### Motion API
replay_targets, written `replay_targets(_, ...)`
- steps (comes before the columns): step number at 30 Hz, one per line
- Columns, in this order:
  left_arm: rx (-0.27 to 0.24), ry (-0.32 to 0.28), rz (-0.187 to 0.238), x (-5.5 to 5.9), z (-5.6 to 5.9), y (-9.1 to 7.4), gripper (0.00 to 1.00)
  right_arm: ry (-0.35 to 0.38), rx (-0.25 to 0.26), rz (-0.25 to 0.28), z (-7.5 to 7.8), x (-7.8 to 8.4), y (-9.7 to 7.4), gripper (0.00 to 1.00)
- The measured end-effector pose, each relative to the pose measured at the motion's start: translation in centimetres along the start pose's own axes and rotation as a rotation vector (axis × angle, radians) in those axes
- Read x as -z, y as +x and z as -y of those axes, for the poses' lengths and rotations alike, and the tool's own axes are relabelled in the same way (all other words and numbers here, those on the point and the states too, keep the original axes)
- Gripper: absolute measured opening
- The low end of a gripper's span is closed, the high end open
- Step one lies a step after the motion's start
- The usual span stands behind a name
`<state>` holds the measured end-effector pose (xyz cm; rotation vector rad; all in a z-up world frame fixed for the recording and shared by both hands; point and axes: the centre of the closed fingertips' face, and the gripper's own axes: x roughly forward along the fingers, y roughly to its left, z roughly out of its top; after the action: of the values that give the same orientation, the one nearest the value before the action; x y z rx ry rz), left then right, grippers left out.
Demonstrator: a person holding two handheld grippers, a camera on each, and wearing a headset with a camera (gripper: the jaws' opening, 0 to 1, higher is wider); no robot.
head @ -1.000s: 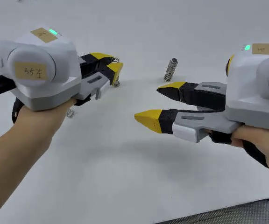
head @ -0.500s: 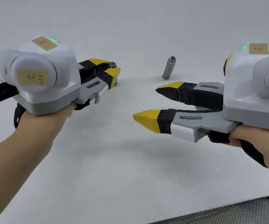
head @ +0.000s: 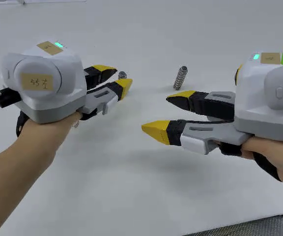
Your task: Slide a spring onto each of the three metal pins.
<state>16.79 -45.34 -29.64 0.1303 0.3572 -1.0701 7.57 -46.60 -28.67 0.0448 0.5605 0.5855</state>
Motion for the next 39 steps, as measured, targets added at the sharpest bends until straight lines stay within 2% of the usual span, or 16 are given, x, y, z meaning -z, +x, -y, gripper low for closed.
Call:
replay_targets(5, -0.015, -0.013, -0.002, -0.7, -0.1, -1.2, 0.34, -0.012, -0.004, 0.001, -0.2, -0.2, 0.3, 0.48)
replay_targets(11, -0.047, -0.021, 0.023, -2.1, -0.7, -3.5, 0.49, -0.029, -0.021, -0.009, -1.1, -0.3, 1.0, 0.49)
replay_targets(14, -0.058, -0.029, 0.027, -2.5, -1.0, -4.7, 0.58, -0.038, -0.032, -0.017, -1.6, -0.3, 1.5, 0.50)
replay_targets(17, -0.064, -0.029, 0.022, -2.4, -1.2, -5.8, 0.63, -0.067, -0.040, -0.033, -2.1, -0.3, 2.0, 0.50)
replay_targets(26, -0.103, -0.018, 0.024, -2.7, -1.9, -8.8, 0.84, -0.097, -0.064, -0.032, -3.6, -1.0, 3.6, 0.50)
replay_targets(35, -0.153, -0.007, 0.031, -2.8, -2.6, -11.3, 0.90, -0.121, -0.078, -0.024, -4.5, -1.4, 5.7, 0.48)
replay_targets(39, -0.165, 0.006, 0.017, -2.4, -2.7, -12.2, 0.94, -0.125, -0.089, -0.023, -4.8, -1.5, 6.5, 0.46)
